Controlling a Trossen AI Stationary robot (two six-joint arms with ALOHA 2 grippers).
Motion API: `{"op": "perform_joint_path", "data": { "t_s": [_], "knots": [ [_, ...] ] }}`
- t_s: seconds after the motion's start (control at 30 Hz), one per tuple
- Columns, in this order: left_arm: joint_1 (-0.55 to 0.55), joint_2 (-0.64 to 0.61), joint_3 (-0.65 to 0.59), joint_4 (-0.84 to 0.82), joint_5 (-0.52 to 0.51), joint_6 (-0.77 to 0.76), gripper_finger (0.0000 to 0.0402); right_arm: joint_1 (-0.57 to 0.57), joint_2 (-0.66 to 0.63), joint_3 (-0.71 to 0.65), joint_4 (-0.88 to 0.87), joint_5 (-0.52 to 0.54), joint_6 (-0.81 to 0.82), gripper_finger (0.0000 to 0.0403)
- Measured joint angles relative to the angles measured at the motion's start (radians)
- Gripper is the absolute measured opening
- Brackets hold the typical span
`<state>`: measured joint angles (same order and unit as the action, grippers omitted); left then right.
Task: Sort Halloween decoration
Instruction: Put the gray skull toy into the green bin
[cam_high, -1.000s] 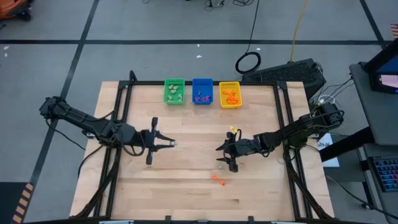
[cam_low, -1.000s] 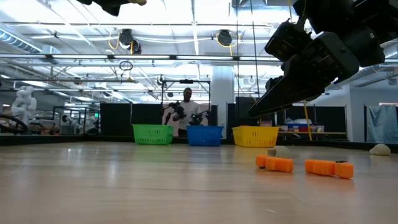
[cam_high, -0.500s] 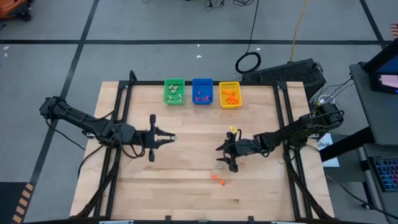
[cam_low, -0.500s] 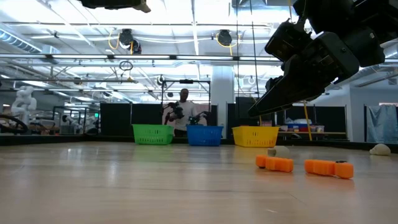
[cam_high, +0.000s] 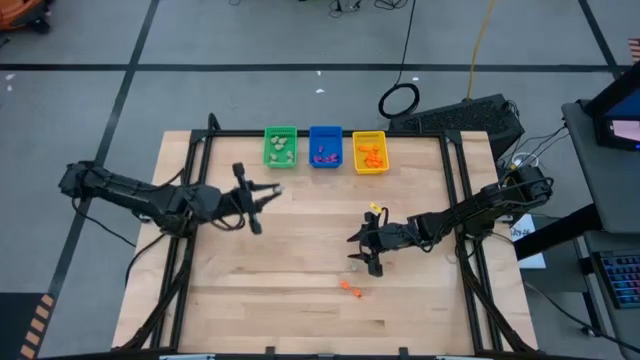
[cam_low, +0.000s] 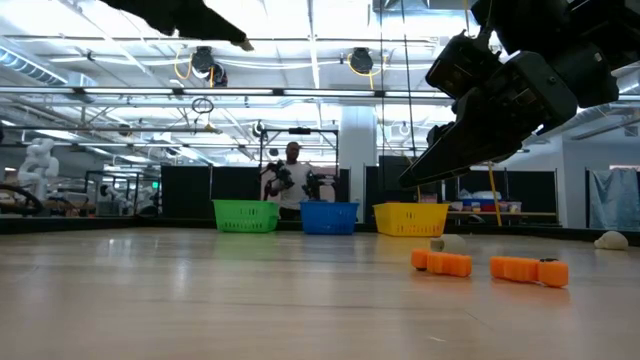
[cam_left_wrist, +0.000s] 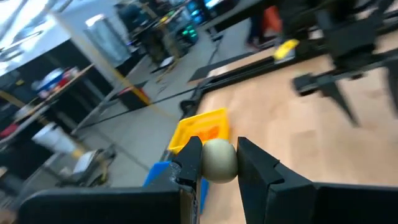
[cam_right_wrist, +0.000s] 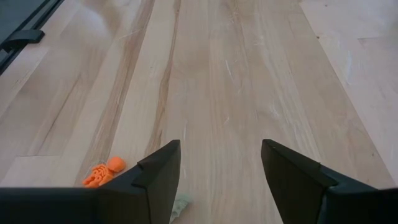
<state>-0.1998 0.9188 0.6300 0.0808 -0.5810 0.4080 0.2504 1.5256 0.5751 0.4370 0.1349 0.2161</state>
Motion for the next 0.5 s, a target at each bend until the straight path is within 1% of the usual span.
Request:
{"op": "perform_joint_path", "data": {
  "t_s": [0.17,0.27,0.5],
  "knots": [
    [0.076,0.004,0.001,0.028,-0.001,-0.049,0.0061,0.0,0.0,0.0,0.0,0.0,0.0,0.021],
    [0.09,0.005,0.001,0.057,0.007,-0.086,0.0061,0.0,0.0,0.0,0.0,0.0,0.0,0.021],
    [0.137,0.006,0.001,0.07,-0.006,-0.088,0.0061,0.0,0.0,0.0,0.0,0.0,0.0,0.021]
  ]
}}
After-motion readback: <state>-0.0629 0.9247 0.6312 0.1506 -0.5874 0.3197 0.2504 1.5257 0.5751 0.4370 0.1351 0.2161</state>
